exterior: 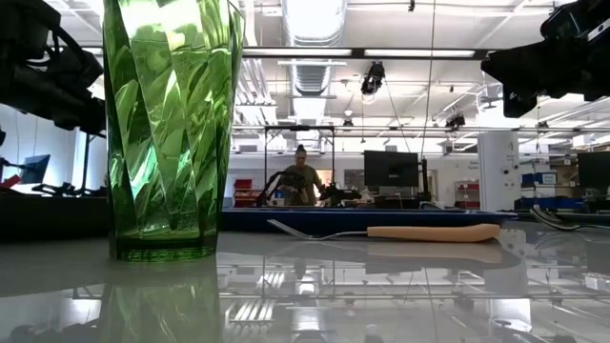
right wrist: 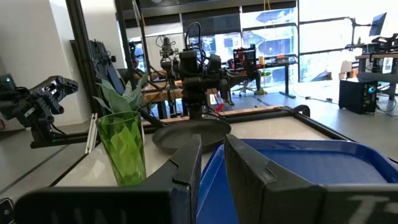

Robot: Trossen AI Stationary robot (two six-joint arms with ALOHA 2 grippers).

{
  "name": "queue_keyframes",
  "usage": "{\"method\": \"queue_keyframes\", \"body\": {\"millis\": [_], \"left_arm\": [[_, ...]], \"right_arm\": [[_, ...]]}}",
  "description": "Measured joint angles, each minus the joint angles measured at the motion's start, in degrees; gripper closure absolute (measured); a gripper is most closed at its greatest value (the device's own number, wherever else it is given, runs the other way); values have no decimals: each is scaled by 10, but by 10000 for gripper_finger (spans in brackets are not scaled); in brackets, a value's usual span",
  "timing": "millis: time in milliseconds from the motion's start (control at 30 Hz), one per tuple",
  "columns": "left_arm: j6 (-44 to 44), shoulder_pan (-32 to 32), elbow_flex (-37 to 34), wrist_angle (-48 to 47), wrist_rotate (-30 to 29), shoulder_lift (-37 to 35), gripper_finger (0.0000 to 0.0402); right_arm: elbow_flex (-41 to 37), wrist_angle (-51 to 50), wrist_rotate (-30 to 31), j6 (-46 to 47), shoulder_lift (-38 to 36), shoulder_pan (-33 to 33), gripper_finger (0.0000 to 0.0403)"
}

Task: Pick and place plate/cup/fork/spoon on tray

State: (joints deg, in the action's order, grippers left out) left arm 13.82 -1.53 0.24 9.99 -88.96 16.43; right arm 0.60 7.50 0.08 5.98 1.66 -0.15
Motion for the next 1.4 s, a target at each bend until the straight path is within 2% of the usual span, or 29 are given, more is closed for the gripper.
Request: {"method": "queue_keyframes", "body": {"millis": [1033, 1100, 1233, 1400], "left_arm": [[0, 0, 0, 0, 0, 0, 402], [0, 0, 0, 0, 0, 0, 402], [0, 0, 0, 0, 0, 0, 402], [0, 0, 0, 0, 0, 0, 402]], "right_arm": [[0, 0, 0, 1, 0, 0, 342], [0, 1, -1, 42, 0, 0, 342], [0, 1, 0, 217, 0, 0, 342], [0, 1, 3, 235, 0, 0, 342]]}}
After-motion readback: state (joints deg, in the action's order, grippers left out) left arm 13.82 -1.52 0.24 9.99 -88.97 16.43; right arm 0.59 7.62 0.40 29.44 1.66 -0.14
